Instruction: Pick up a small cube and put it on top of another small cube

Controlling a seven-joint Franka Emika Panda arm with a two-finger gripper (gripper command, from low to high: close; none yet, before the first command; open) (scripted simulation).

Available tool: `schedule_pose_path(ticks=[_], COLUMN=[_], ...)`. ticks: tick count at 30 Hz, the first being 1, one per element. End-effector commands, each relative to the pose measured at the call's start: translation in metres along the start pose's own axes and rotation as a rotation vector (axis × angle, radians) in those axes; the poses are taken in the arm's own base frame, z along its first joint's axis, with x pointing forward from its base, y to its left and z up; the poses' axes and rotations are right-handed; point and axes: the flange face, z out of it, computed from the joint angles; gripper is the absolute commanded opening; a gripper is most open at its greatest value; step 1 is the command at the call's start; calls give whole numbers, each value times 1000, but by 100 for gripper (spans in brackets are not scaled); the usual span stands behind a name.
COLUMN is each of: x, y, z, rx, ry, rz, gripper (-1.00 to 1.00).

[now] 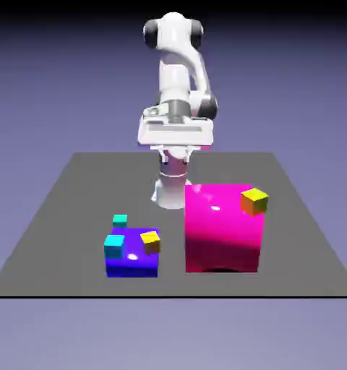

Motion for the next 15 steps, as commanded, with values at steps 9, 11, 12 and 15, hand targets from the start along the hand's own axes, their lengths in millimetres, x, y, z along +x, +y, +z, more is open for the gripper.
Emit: schedule_pose_path(ticks=[9,11,12,15], x=[18,3,-7,-33], y=[253,306,331,381], z=[81,82,81,74], rx=[-550,-651,-698,-795], ry=[-268,-321,-347,-405], rz=[955,1180,1294,1549], gripper=[0,0,0,0])
